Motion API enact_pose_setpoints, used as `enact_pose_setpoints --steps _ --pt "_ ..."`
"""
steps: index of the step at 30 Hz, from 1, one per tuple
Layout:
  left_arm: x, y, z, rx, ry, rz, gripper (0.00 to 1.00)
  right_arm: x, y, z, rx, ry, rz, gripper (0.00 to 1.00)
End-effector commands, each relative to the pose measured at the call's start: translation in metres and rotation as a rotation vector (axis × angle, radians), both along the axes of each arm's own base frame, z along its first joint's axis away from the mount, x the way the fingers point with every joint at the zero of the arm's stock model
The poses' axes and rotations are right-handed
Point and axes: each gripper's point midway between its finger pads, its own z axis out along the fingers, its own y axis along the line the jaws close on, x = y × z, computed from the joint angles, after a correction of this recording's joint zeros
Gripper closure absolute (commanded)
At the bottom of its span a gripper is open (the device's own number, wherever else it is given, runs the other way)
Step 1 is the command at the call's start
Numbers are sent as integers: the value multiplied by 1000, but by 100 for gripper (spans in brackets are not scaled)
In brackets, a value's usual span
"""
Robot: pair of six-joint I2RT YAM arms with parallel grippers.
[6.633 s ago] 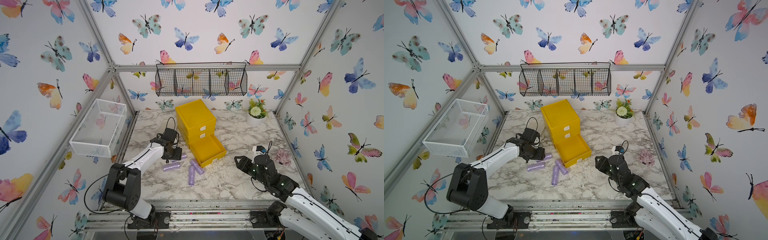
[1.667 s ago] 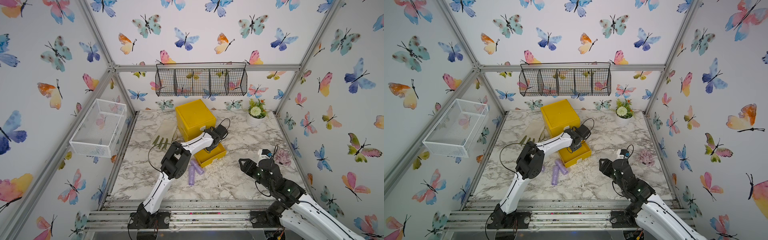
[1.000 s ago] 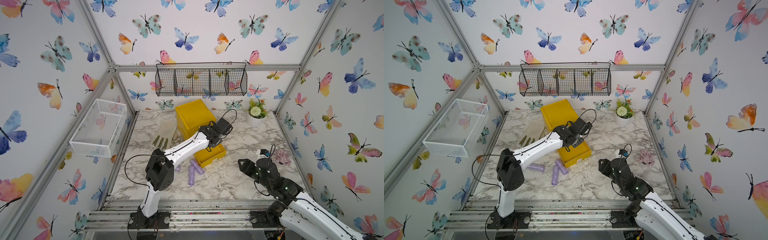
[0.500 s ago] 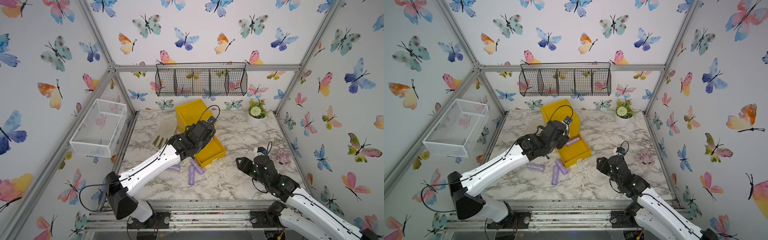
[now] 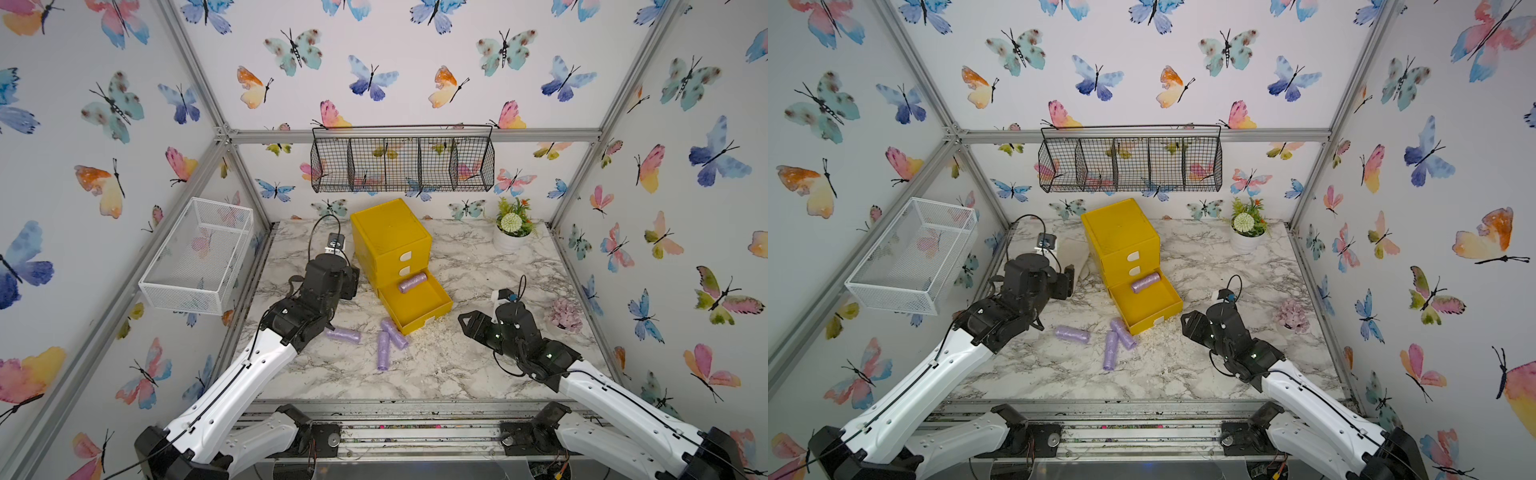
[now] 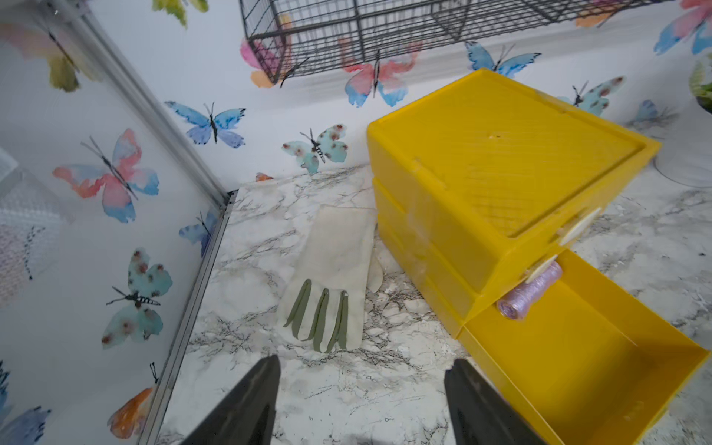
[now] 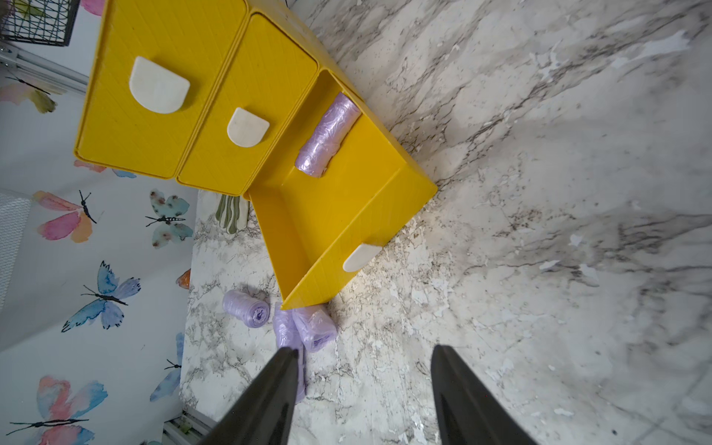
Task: Sort the rolls of trash bags by color and place them into the drawer
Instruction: Pick up the roll of trash bags from the center of the board.
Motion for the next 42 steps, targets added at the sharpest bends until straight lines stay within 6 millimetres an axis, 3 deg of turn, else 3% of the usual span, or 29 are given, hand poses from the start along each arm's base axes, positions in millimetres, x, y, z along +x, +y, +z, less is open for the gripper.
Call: enact_pose_setpoints --steps 1,5,11,27,42 --pt "1 11 -17 -133 39 8 27 1 22 8 57 -8 74 40" --pt "1 29 -38 -173 92 44 27 -3 43 1 49 2 136 42" --pt "-2 36 -60 -189 133 52 27 -17 86 -11 -36 14 260 43" --pt "-2 48 -69 -190 150 92 25 -46 193 -36 -58 90 370 41" --pt "-1 49 -72 -194 160 90 23 -51 213 -77 -141 220 308 37"
